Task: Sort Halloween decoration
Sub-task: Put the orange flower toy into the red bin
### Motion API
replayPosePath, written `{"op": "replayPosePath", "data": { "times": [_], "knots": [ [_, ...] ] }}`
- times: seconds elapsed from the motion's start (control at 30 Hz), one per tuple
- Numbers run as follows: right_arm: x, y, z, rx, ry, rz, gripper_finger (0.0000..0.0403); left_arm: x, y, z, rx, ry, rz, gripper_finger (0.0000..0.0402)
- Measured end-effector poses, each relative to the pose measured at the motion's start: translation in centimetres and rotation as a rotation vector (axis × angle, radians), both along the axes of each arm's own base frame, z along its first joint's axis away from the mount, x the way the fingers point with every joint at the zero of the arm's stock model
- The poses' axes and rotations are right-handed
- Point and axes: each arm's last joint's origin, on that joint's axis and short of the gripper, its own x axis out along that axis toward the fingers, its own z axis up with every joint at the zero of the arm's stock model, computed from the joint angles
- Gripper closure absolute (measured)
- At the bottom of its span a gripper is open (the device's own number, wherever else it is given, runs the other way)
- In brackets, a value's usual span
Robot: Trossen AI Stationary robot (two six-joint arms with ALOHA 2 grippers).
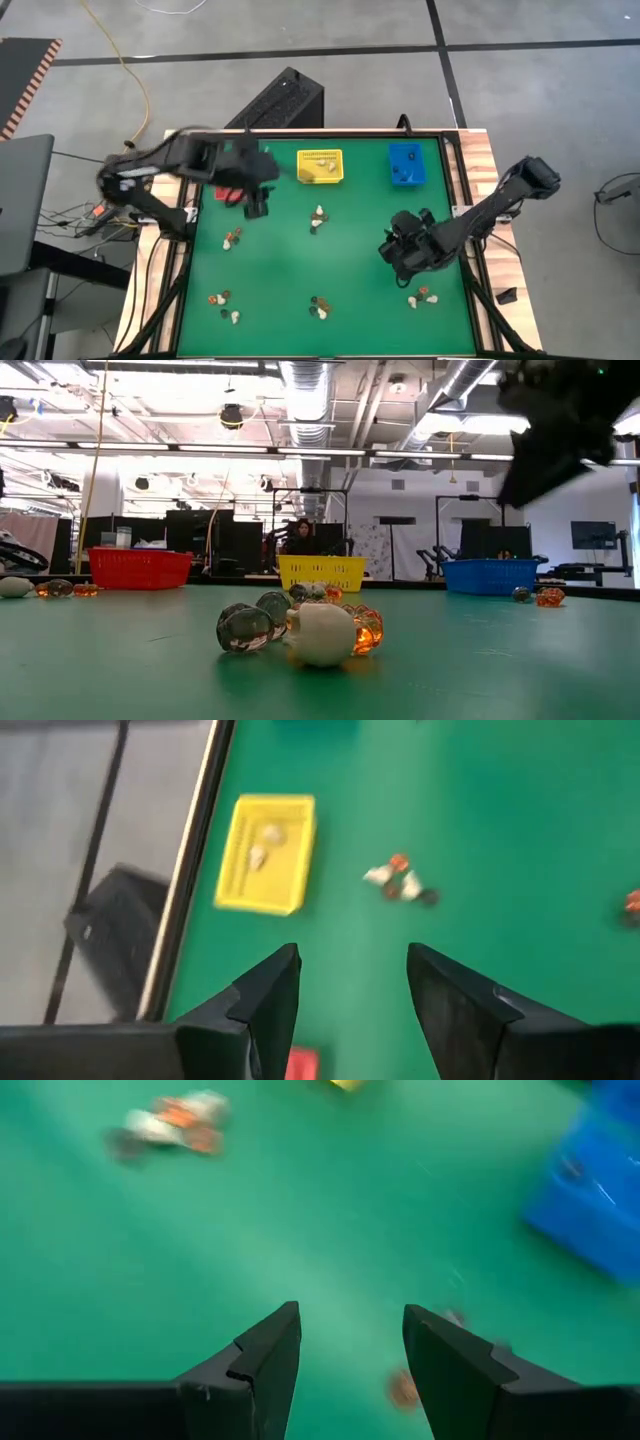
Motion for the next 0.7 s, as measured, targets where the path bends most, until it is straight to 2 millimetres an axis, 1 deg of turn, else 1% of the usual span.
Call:
{"op": "replayPosePath", "data": {
  "times": [0.03, 0.13, 0.23, 0.3, 0.4, 0.53, 0.6, 0.7],
  "knots": [
    [-0.1, 0.0, -0.6, 0.008, 0.023, -0.049, 0.0195, -0.6, -0.9, -0.8, 0.0, -0.039, -0.017, 0.0226],
    [-0.2, 0.2, -2.2, 0.034, 0.106, -0.169, 0.0195, -2.5, -3.2, -4.0, -0.031, -0.198, -0.091, 0.0226],
    [-0.4, 0.3, -3.3, 0.011, 0.136, -0.26, 0.0195, -3.9, -5.0, -8.1, -0.078, -0.388, -0.19, 0.0226],
    [-0.6, 0.3, -3.7, -0.017, 0.155, -0.306, 0.0195, -4.8, -5.7, -11.0, -0.104, -0.503, -0.235, 0.0226],
    [-0.9, 0.0, -4.2, -0.032, 0.175, -0.377, 0.0195, -6.5, -5.8, -14.9, -0.143, -0.634, -0.235, 0.0226],
    [-1.9, -0.6, -5.5, 0.018, 0.153, -0.418, 0.0195, -9.0, -4.9, -19.9, -0.194, -0.72, -0.115, 0.0226],
    [-2.5, -1.0, -6.1, 0.045, 0.118, -0.43, 0.0195, -10.3, -4.4, -21.7, -0.206, -0.752, -0.072, 0.0226],
    [-3.3, -1.8, -7.1, 0.08, 0.082, -0.448, 0.0195, -11.8, -3.7, -23.5, -0.199, -0.788, -0.017, 0.0226]
  ]
}}
